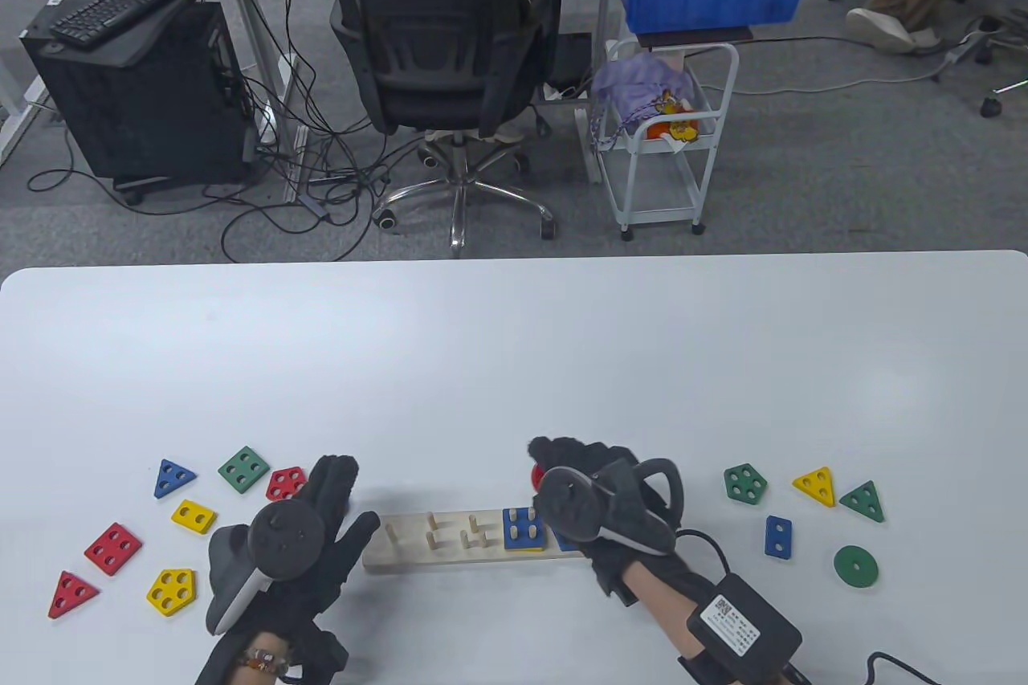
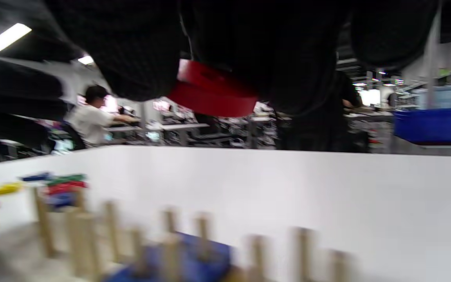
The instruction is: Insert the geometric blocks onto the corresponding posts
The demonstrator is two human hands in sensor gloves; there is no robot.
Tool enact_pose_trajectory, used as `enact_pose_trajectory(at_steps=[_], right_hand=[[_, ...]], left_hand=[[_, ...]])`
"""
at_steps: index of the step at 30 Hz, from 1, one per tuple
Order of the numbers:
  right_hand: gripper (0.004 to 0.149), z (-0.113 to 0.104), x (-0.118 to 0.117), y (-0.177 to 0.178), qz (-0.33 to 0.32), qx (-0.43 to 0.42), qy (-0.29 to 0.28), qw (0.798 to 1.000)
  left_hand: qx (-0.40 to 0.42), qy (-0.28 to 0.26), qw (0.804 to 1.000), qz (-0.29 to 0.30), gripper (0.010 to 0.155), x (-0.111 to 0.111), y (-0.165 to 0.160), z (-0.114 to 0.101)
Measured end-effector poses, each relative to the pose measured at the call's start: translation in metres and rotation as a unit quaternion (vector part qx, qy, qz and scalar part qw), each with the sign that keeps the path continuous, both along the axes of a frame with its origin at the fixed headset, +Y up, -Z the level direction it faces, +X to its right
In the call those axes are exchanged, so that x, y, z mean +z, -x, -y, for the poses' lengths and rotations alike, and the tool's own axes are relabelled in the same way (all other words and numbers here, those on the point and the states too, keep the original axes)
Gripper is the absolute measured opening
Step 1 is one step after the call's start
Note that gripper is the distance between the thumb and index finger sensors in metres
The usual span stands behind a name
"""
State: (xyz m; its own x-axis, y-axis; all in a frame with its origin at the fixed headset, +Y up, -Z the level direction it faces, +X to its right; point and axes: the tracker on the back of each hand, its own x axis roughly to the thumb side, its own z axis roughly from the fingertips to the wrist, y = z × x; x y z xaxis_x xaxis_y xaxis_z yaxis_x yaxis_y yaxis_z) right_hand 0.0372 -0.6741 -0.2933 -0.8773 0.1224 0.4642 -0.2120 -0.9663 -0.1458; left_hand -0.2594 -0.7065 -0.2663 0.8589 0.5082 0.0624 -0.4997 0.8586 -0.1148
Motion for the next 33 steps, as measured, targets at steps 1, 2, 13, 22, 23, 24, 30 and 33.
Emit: enact_pose_trajectory(at_steps=[1, 2, 13, 22, 23, 24, 30, 33], right_hand=[[0.063, -0.002, 0.012, 0.015, -0.033, -0.023, -0.013, 0.999], [0.063, -0.003, 0.015, 0.020, -0.041, -0.032, -0.018, 0.998], [0.070, -0.009, 0.048, 0.077, -0.136, -0.144, -0.065, 0.978], [0.072, -0.016, 0.054, 0.078, -0.139, -0.102, -0.069, 0.983], [0.075, -0.014, 0.054, 0.074, -0.136, -0.097, -0.064, 0.984], [0.075, -0.013, 0.053, 0.071, -0.134, -0.095, -0.061, 0.985], [0.075, 0.005, 0.040, 0.013, -0.059, -0.015, 0.001, 0.998], [0.073, 0.018, 0.035, -0.032, -0.006, 0.069, 0.007, 0.998]], left_hand=[[0.039, -0.001, 0.999, 0.013, 0.070, 0.002, -0.004, -0.002], [0.068, 0.001, 0.997, 0.024, 0.069, 0.003, -0.007, -0.003], [0.362, 0.160, 0.899, 0.185, 0.077, 0.000, -0.031, 0.022], [0.425, 0.138, 0.888, 0.111, 0.076, 0.001, -0.028, 0.019], [0.409, 0.124, 0.898, 0.107, 0.075, 0.000, -0.025, 0.017], [0.397, 0.110, 0.906, 0.098, 0.075, -0.001, -0.021, 0.014], [0.273, 0.027, 0.961, 0.013, 0.075, -0.006, 0.013, 0.004], [0.253, 0.030, 0.967, -0.027, 0.074, -0.009, 0.022, 0.006]])
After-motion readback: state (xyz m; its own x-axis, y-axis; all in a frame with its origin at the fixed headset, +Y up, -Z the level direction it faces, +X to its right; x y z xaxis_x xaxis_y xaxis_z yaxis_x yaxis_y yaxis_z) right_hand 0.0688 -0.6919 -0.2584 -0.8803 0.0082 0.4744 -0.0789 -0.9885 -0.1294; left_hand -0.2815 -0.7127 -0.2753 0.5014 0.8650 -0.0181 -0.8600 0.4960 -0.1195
